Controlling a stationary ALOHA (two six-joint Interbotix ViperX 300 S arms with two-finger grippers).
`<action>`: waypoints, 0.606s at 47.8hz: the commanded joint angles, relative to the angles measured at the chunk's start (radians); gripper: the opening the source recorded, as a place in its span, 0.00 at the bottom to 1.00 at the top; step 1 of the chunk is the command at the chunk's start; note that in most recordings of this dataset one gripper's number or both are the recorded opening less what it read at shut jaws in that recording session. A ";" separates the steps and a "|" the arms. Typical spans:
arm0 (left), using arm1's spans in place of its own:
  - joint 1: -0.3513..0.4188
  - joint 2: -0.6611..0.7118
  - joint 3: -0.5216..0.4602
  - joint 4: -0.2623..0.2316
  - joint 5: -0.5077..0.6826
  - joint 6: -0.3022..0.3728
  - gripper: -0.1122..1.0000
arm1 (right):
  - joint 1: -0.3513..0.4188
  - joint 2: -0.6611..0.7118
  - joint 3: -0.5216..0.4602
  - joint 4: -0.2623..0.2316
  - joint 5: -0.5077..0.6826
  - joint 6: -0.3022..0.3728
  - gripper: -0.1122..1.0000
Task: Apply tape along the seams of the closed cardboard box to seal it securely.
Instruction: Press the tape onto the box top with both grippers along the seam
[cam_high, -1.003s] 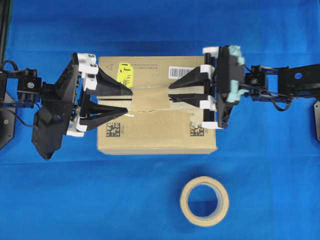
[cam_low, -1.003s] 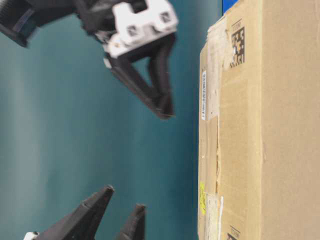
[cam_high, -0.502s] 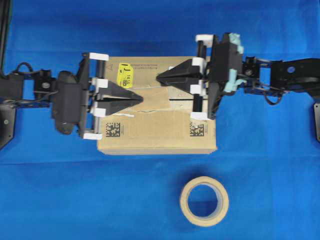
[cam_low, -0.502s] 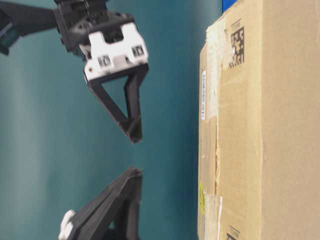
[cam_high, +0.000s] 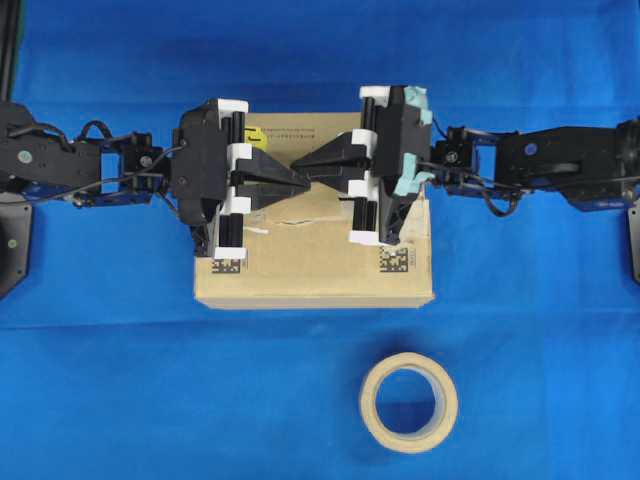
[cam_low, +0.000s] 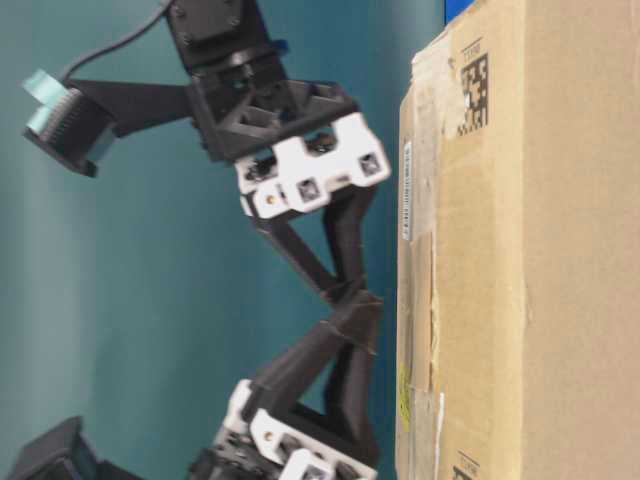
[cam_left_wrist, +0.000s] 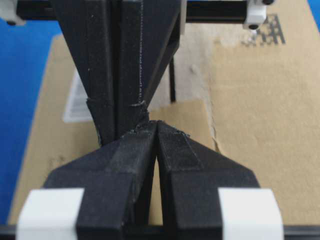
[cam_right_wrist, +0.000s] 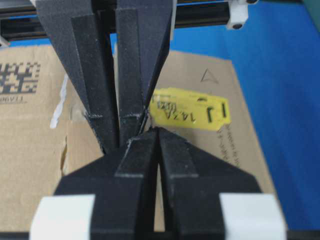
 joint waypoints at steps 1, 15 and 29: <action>0.015 0.002 0.000 -0.002 -0.015 -0.029 0.10 | 0.021 0.012 -0.026 0.011 -0.029 0.003 0.10; 0.020 0.011 0.064 -0.005 -0.029 -0.117 0.10 | 0.040 0.071 -0.021 0.054 -0.025 0.003 0.10; 0.031 0.018 0.103 -0.006 -0.021 -0.156 0.10 | 0.049 0.063 0.018 0.089 0.038 0.003 0.10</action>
